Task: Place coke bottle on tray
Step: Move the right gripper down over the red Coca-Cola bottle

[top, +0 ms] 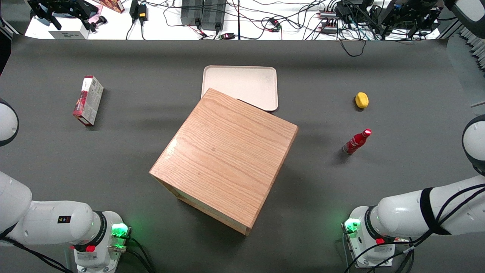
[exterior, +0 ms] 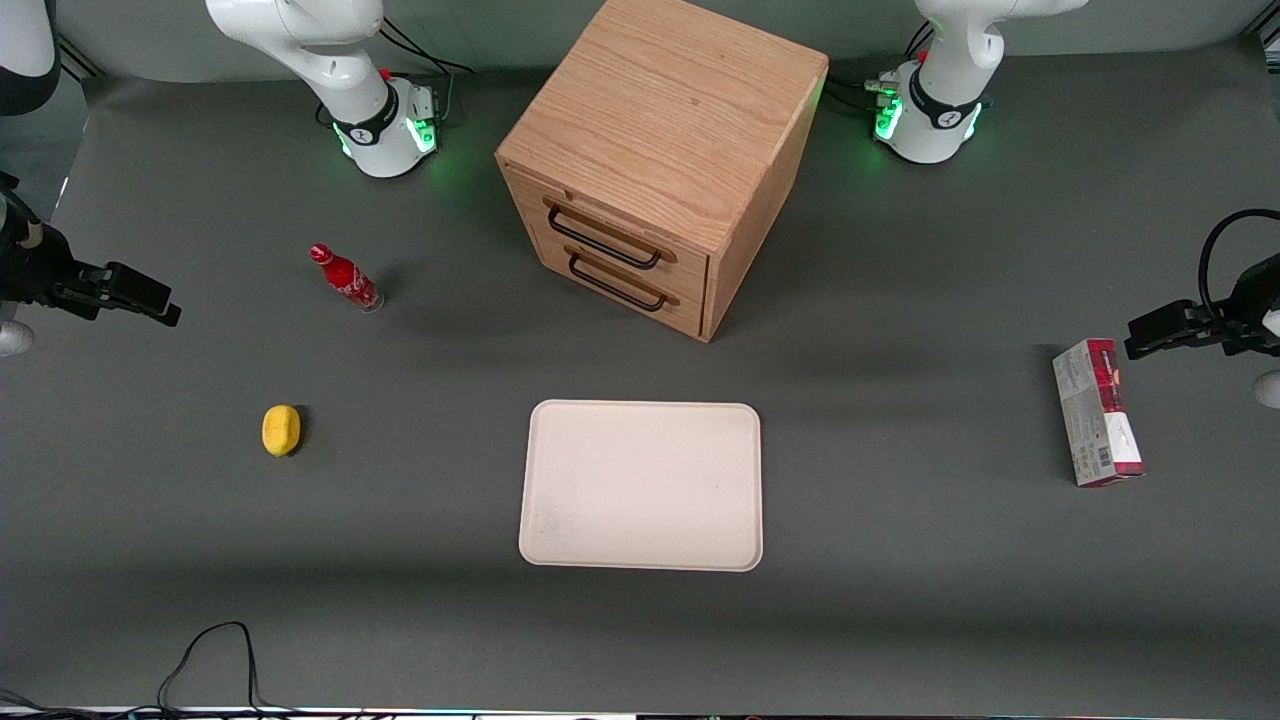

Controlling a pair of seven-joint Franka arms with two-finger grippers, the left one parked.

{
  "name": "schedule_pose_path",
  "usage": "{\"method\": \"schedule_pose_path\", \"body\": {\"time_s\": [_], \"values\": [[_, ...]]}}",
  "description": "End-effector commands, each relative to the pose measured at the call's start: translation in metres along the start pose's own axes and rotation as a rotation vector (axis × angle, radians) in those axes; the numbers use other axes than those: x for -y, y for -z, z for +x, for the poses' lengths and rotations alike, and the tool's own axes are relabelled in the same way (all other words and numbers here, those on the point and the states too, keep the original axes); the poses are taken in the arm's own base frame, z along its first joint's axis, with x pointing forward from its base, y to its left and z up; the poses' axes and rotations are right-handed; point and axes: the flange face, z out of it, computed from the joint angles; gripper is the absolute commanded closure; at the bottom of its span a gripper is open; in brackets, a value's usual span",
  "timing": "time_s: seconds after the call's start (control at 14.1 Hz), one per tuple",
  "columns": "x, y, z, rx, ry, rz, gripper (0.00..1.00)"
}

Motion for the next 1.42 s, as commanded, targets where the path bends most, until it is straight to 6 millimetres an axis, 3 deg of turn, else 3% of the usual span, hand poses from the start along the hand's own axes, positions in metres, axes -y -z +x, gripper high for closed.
{"method": "schedule_pose_path", "body": {"time_s": [0.0, 0.21, 0.42, 0.57, 0.71, 1.13, 1.35], "values": [[0.002, 0.001, 0.0, 0.012, 0.027, -0.02, 0.0], [0.016, -0.022, -0.009, 0.065, 0.052, -0.034, 0.0], [0.011, -0.065, -0.053, 0.105, 0.049, -0.043, 0.0], [0.014, -0.099, -0.095, 0.061, 0.066, -0.034, 0.0], [-0.005, -0.128, -0.126, 0.036, 0.048, -0.012, 0.0], [-0.034, -0.208, -0.182, 0.013, 0.032, 0.033, 0.0], [-0.03, -0.232, -0.192, 0.003, 0.041, 0.036, 0.0]]}}
